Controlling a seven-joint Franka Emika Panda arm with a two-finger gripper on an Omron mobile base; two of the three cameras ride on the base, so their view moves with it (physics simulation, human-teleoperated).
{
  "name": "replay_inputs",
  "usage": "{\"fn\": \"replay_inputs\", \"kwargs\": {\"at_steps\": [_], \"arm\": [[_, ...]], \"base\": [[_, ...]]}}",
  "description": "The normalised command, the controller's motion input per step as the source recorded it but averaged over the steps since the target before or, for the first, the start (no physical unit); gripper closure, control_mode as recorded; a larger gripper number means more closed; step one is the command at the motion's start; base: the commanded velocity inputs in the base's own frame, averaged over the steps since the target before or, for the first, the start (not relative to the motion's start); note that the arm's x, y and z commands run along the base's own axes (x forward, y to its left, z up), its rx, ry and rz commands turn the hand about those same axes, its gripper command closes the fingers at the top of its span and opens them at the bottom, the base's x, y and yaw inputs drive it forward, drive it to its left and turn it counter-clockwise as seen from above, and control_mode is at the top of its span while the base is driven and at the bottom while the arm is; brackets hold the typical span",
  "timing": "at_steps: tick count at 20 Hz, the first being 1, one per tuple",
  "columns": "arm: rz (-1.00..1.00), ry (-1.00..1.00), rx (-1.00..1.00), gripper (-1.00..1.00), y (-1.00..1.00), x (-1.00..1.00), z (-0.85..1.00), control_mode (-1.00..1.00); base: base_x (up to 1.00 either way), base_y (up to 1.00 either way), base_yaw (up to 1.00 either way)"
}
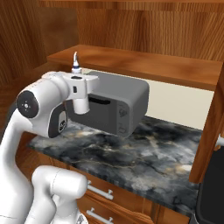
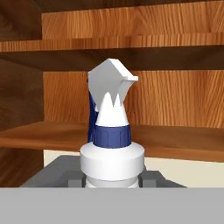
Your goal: Move the cutting board and knife to the sink. Then move spray from the cabinet to the counter.
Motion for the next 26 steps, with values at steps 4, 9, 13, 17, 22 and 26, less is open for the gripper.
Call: {"fn": "replay_inputs", "kwargs": {"at_steps": [4, 9, 13, 17, 22, 26], "arm": [[-0.05, 0.0, 0.0, 1.0, -0.2, -0.24, -0.29, -1.0], [0.0, 0.0, 0.0, 1.0, -0.3, -0.17, -0.35, -1.0], [0.0, 0.09, 0.0, 1.0, -0.31, 0.0, -0.5, -1.0], [0.0, 0.07, 0.0, 1.0, -0.44, 0.0, -0.54, -1.0], [-0.01, 0.1, 0.0, 1.0, -0.52, 0.0, -0.59, -1.0], [-0.02, 0.1, 0.0, 1.0, -0.6, 0.0, -0.53, -1.0]], "base": [[0.0, 0.0, 0.0], [0.0, 0.0, 0.0], [0.0, 0.0, 0.0], [0.0, 0.0, 0.0], [0.0, 0.0, 0.0], [0.0, 0.0, 0.0]]}}
